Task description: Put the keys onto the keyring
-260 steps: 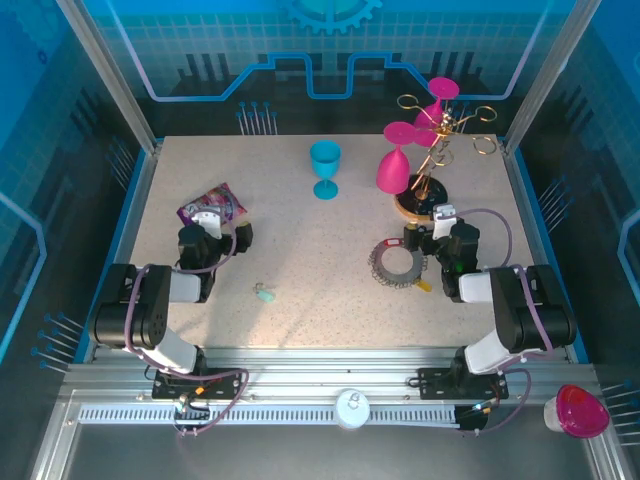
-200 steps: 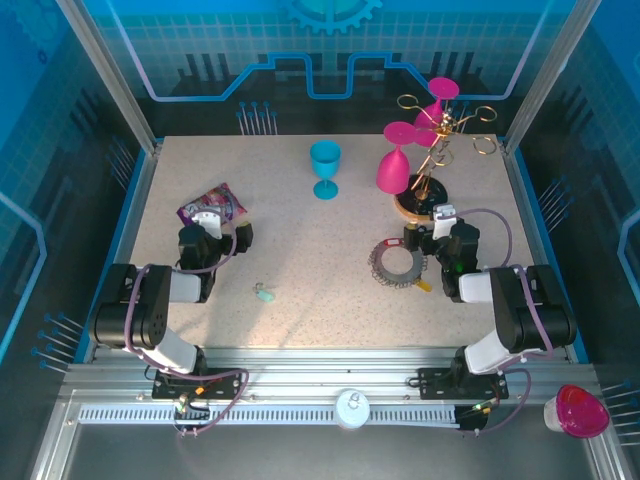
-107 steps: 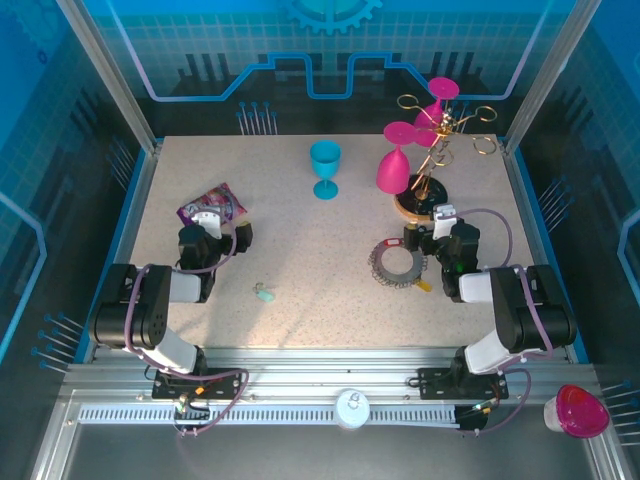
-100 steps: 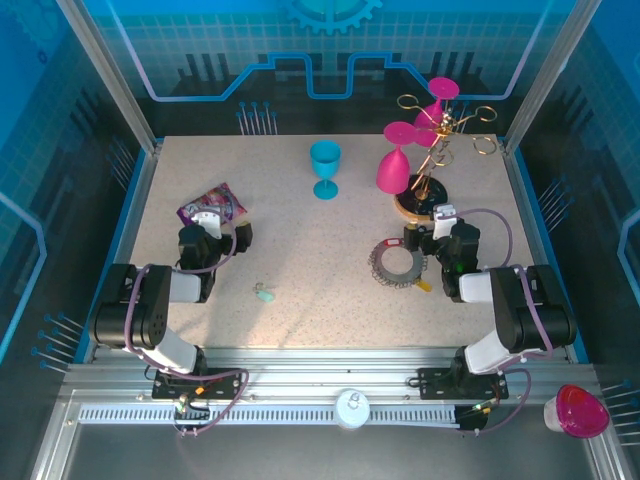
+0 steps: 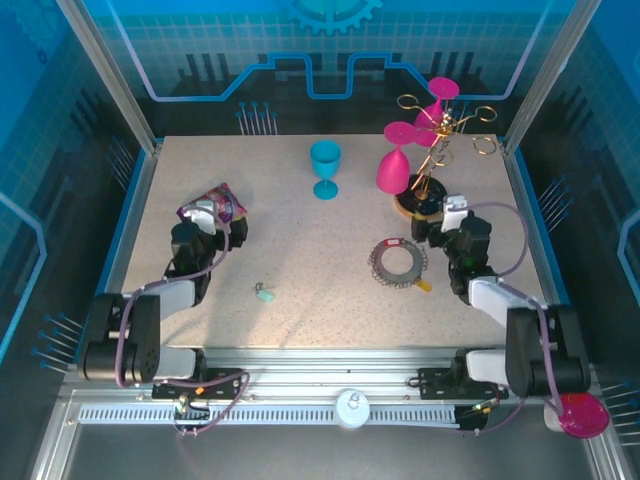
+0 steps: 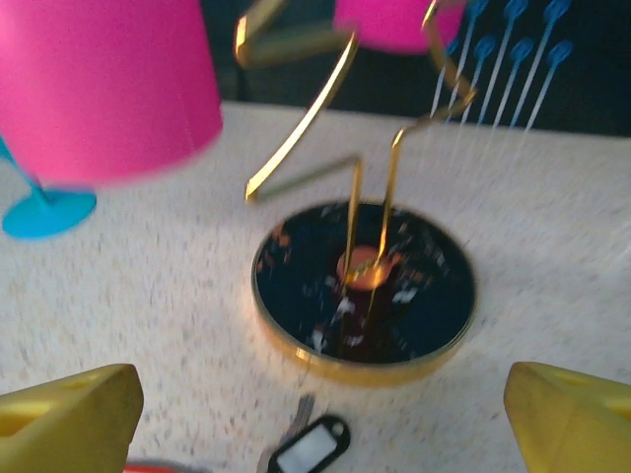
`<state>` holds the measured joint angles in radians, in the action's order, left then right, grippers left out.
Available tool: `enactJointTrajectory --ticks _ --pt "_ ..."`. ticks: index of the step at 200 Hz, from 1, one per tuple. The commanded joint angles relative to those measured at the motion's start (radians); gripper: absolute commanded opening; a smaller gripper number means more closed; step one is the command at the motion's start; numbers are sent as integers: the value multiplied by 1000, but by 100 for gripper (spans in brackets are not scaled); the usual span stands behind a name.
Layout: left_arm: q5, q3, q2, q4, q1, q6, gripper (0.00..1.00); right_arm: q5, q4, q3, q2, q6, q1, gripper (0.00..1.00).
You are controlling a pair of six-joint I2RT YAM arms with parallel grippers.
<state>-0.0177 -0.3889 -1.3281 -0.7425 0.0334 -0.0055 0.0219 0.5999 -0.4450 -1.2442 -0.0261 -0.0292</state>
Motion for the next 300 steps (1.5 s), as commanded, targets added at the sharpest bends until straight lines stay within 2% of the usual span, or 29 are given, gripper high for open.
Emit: enactJointTrajectory --ticks 1,34,55,75,88,106,127,150,170,204,229,231,240,279,300 --pt "17 -39 118 105 -2 -57 99 68 -229 -52 130 -77 -27 95" --pt "-37 -92 239 271 -5 -204 99 100 -594 -102 298 -286 -55 92" --pt "-83 -116 285 365 -32 -271 99 65 -733 -110 340 -357 -70 90" --pt "-96 -121 308 412 -96 -335 99 29 -858 -133 341 -427 -92 88" --pt "-67 -123 314 437 -164 -365 99 -14 -916 -159 327 -434 -121 87" --pt "-7 -130 319 488 -259 -378 99 -21 -997 -207 295 -433 -203 86" --pt "32 -127 297 513 -336 -474 99 13 -1081 -269 246 -413 -334 86" --pt "64 -134 239 546 -418 -551 99 39 -1142 -334 153 -397 -464 81" --pt "85 -141 179 544 -489 -635 99 90 -1210 -406 57 -416 -524 75" --pt "87 -209 59 542 -562 -686 99 168 -1197 -502 -118 -484 -537 57" --pt "100 -255 15 583 -593 -690 99 194 -1167 -541 -216 -526 -538 53" --pt "104 -255 15 585 -594 -694 99 200 -1163 -543 -224 -530 -538 50" --pt "117 -247 15 580 -600 -711 99 231 -1146 -551 -253 -545 -537 47" --pt "166 -205 30 565 -604 -731 99 257 -1112 -635 -406 -536 -540 47" --pt "174 -216 29 565 -605 -705 99 276 -1113 -660 -463 -528 -540 51"
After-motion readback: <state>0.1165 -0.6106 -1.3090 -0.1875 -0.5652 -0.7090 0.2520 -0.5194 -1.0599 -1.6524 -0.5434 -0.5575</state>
